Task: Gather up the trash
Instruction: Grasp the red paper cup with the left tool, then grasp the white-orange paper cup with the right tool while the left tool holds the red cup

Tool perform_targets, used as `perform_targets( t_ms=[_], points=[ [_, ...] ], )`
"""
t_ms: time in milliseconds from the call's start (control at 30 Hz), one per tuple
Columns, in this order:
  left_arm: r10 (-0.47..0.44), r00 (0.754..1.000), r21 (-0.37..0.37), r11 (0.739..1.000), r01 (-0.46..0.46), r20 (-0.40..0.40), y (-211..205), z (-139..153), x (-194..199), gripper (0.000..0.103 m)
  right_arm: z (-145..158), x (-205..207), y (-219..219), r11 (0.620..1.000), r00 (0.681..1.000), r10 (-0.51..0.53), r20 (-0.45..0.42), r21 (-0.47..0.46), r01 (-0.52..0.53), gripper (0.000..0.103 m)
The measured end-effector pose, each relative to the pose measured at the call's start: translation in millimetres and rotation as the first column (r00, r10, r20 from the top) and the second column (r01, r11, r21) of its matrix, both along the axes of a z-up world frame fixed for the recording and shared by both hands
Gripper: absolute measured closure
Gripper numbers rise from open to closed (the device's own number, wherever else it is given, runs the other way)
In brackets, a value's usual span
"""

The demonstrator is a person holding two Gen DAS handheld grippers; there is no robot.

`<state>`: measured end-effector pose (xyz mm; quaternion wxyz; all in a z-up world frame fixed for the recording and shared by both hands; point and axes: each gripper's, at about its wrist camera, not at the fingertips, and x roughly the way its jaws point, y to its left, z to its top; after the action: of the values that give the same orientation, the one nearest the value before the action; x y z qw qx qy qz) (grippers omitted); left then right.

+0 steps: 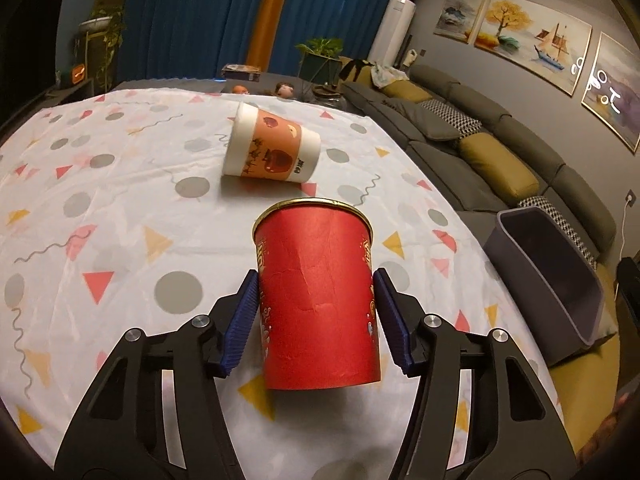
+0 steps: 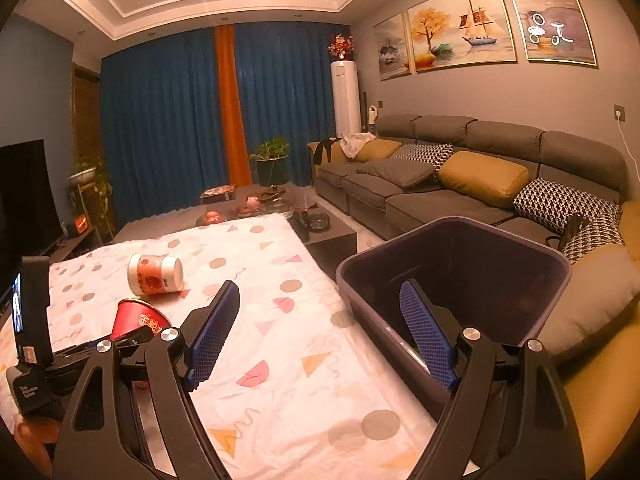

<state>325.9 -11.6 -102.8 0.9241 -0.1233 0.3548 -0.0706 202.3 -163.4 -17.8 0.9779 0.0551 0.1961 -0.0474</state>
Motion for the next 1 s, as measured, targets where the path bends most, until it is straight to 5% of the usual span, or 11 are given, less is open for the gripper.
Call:
perform_targets(
  t_ms=[333,667,1000],
  points=[
    [0.127,0.988,0.01,0.992,-0.129,0.085,70,34,-24,0.048,-1,20,48,0.994,0.994,0.103,-0.029,-0.028,-0.103,0.023],
    [0.331,0.939,0.044,0.941,-0.336,0.096,159,42,-9,0.047,-12,87,135,0.964,0.964,0.253,-0.078,-0.068,-0.258,0.023],
    [0.422,0.895,0.103,0.893,-0.437,0.143,202,43,4,0.047,-37,167,193,0.949,0.942,0.304,-0.145,-0.036,-0.312,0.016]
  ],
)
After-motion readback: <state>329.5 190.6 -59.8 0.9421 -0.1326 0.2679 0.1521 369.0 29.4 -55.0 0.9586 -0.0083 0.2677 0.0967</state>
